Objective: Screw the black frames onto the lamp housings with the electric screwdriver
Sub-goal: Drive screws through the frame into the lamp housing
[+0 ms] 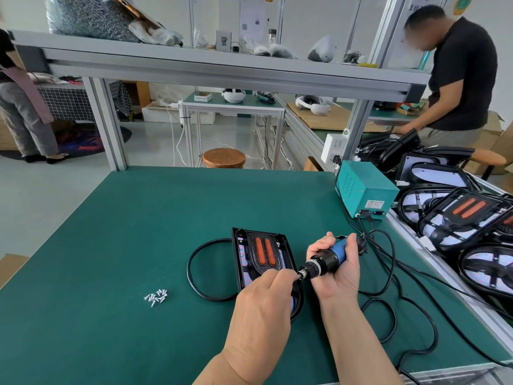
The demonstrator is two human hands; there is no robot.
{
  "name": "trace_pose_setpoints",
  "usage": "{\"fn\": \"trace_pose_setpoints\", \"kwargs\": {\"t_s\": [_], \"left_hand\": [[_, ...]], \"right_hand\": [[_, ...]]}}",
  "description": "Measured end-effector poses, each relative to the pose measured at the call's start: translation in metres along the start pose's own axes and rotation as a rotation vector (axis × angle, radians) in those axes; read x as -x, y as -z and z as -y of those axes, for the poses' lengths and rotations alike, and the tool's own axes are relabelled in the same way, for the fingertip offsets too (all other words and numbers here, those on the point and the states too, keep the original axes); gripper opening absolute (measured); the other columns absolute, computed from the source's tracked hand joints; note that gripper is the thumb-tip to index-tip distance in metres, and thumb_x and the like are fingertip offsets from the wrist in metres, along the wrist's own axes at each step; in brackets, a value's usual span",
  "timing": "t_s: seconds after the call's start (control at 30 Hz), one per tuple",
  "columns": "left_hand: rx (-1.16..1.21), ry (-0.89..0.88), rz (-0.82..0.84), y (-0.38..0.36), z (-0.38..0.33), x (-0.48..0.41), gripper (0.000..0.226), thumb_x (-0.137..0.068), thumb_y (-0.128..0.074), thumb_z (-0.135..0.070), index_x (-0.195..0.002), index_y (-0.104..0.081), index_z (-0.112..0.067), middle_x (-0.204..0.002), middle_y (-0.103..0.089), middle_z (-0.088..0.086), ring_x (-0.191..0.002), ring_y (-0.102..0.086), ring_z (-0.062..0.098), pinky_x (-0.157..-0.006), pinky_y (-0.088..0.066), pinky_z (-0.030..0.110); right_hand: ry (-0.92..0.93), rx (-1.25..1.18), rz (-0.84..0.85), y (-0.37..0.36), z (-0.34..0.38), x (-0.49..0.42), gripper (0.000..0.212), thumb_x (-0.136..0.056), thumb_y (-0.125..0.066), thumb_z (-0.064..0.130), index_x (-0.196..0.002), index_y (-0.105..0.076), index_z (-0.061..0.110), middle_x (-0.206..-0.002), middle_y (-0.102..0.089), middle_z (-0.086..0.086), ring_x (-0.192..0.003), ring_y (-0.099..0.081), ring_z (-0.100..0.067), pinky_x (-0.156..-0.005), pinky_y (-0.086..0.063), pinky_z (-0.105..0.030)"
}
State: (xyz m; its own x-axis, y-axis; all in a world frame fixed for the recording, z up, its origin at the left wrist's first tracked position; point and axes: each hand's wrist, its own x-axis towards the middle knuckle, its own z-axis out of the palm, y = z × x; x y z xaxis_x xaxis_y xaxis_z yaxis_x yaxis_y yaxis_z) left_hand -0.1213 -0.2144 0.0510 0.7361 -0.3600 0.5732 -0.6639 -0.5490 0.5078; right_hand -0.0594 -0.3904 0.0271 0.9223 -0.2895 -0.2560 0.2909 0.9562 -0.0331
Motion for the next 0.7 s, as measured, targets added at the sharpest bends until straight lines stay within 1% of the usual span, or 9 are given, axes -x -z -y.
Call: {"fn": "trace_pose_setpoints", "kwargs": {"t_s": [0.1, 0.23, 0.5, 0.6, 0.7], "left_hand": [[-0.017, 0.004, 0.021, 0.0019, -0.0009, -0.0012, 0.037, -0.064, -0.084, 0.012, -0.089, -0.072, -0.011, -0.065, -0.057, 0.0, -0.047, -0.05, 0.025, -0.038, -0.045, 0.03], [-0.029, 0.017, 0.038, 0.0019, -0.0008, -0.0028, 0.031, -0.069, -0.081, 0.01, -0.088, -0.07, -0.012, -0.065, -0.057, 0.0, -0.047, -0.05, 0.025, -0.038, -0.046, 0.033], [-0.038, 0.022, 0.061, 0.0003, 0.0001, -0.004, 0.027, -0.073, -0.077, 0.01, -0.088, -0.068, -0.011, -0.068, -0.059, 0.0, -0.048, -0.049, 0.025, -0.04, -0.047, 0.035], [-0.052, 0.014, 0.062, -0.0017, -0.0009, -0.0048, 0.024, -0.075, -0.074, 0.009, -0.087, -0.066, -0.011, -0.067, -0.057, 0.0, -0.048, -0.047, 0.026, -0.039, -0.045, 0.035], [-0.057, -0.001, 0.036, -0.0046, -0.001, -0.0053, 0.014, -0.083, -0.068, 0.002, -0.089, -0.065, -0.011, -0.07, -0.059, 0.0, -0.051, -0.048, 0.027, -0.042, -0.047, 0.037]], "right_hand": [[0.005, 0.012, -0.001, -0.0008, -0.0007, 0.0001, 0.039, -0.088, -0.071, 0.042, -0.098, -0.058, 0.006, -0.073, -0.055, 0.001, -0.063, -0.056, -0.009, -0.058, -0.052, -0.019], [0.009, 0.016, -0.01, -0.001, -0.0011, 0.0009, 0.039, -0.088, -0.071, 0.042, -0.099, -0.057, 0.006, -0.075, -0.053, 0.002, -0.066, -0.054, -0.008, -0.061, -0.05, -0.019], [0.007, 0.021, -0.023, -0.001, -0.0014, 0.0017, 0.039, -0.09, -0.071, 0.041, -0.1, -0.057, 0.006, -0.076, -0.053, 0.002, -0.066, -0.054, -0.008, -0.064, -0.049, -0.018], [0.003, 0.029, -0.026, -0.0006, -0.0025, 0.0018, 0.039, -0.09, -0.071, 0.041, -0.101, -0.057, 0.006, -0.075, -0.054, 0.003, -0.065, -0.054, -0.008, -0.061, -0.05, -0.018], [0.002, 0.034, -0.028, -0.0013, -0.0032, 0.0016, 0.039, -0.09, -0.072, 0.04, -0.102, -0.057, 0.006, -0.074, -0.055, 0.002, -0.063, -0.054, -0.008, -0.057, -0.051, -0.019]]}}
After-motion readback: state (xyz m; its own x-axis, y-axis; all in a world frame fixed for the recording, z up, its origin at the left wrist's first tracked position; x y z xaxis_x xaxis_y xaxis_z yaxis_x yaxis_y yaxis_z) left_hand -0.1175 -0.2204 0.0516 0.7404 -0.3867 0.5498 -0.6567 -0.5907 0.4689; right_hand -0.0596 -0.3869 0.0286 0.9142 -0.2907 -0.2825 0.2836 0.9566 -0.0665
